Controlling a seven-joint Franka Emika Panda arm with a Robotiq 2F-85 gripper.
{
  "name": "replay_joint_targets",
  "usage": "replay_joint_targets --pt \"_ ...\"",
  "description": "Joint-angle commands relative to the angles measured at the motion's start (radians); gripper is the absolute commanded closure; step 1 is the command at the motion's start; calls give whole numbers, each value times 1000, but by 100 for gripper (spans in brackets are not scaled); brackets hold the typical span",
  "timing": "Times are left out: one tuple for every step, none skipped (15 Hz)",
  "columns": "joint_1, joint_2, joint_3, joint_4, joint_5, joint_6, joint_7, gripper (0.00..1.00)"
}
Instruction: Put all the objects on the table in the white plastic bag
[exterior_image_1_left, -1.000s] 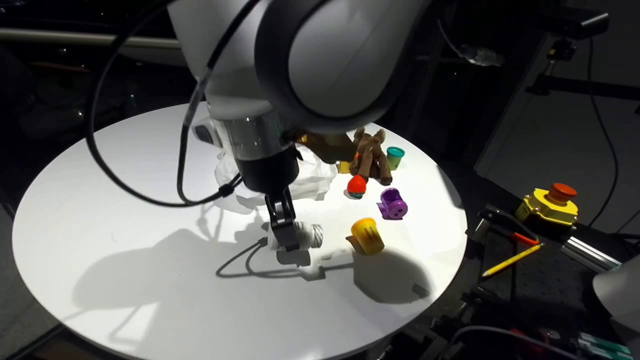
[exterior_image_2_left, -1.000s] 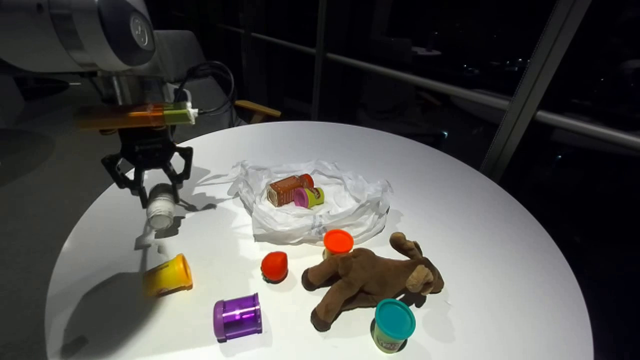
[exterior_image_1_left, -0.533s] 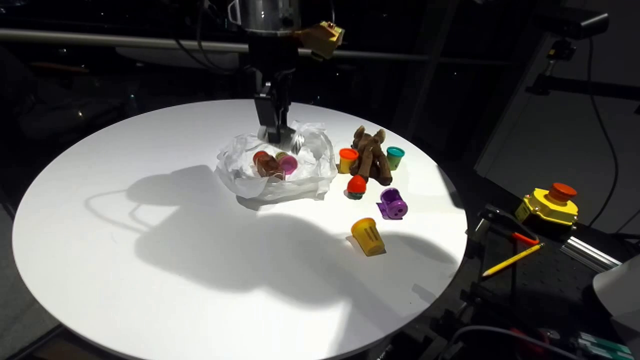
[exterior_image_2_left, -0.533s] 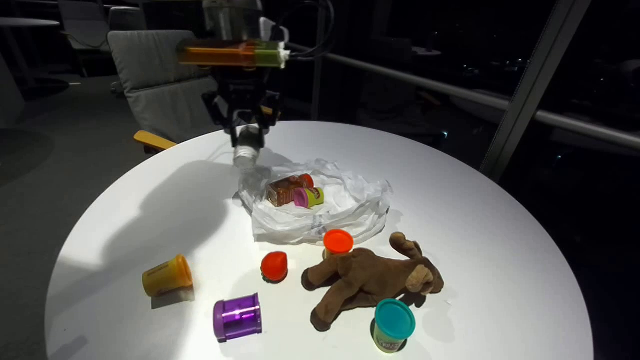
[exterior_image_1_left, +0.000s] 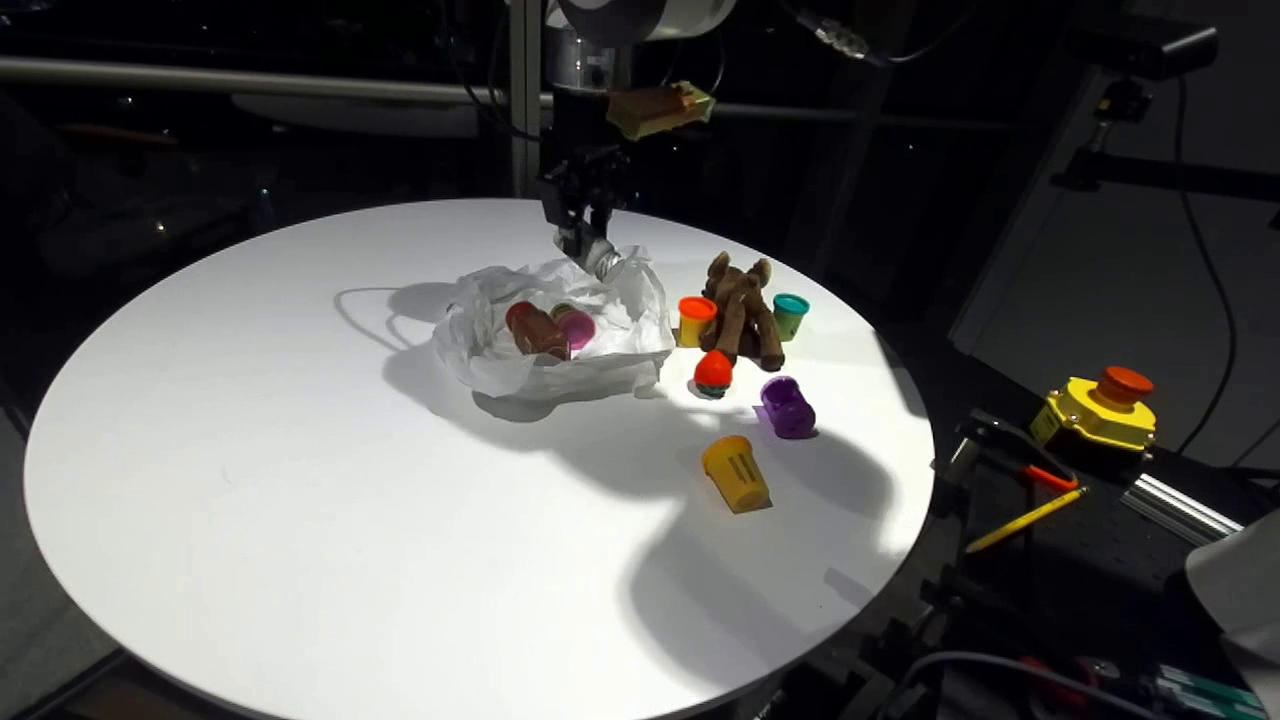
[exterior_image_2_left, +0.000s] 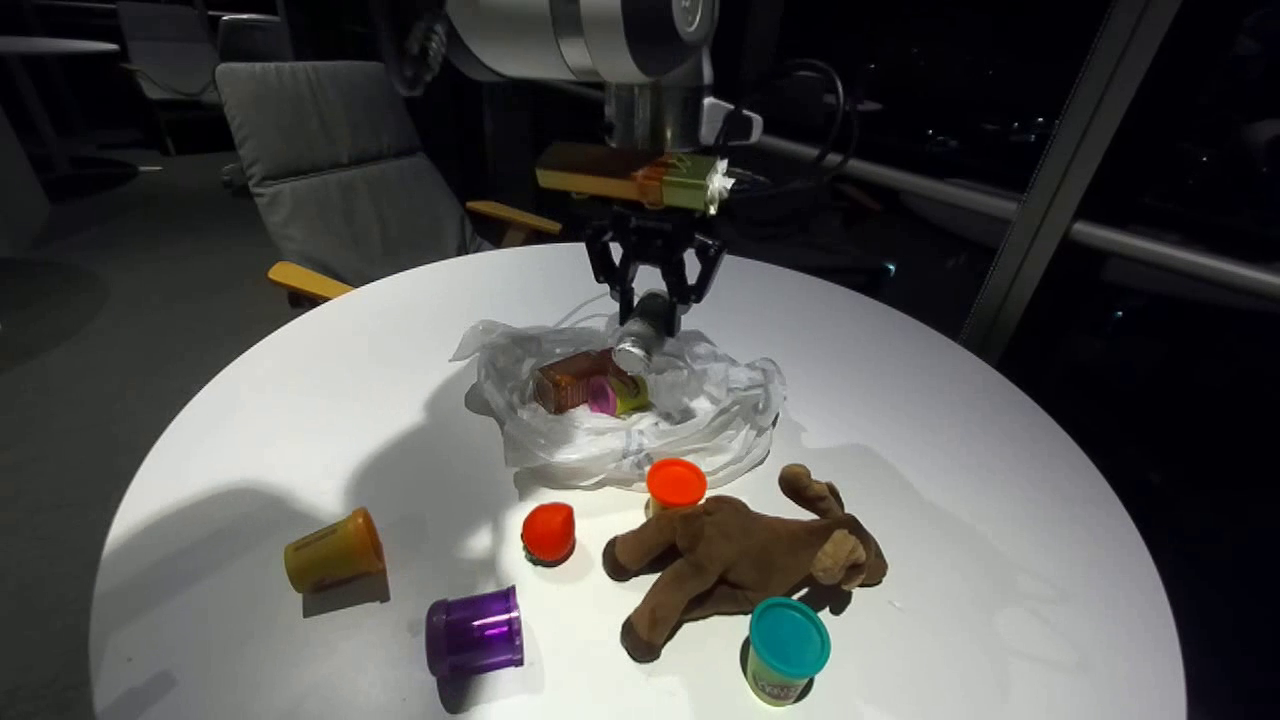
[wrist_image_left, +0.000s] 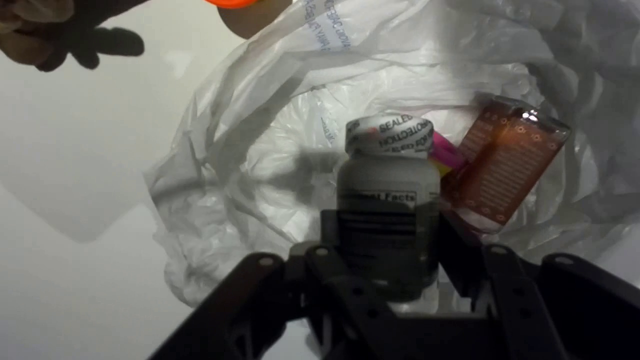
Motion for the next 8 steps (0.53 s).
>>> replay_joint_targets --pt "19 104 -31 107 51 16 156 74" --pt "23 129 -40 127 56 19 197 74" --pt "32 145 -51 134 54 23 234 74" --pt "43 160 -66 141 42 29 271 74" --pt "59 175 -89 146 21 34 308 74" --pt "71 186 -105 151 13 29 334 74" --pt "83 189 -119 149 3 15 352 74" --pt "90 193 -126 149 4 5 362 49"
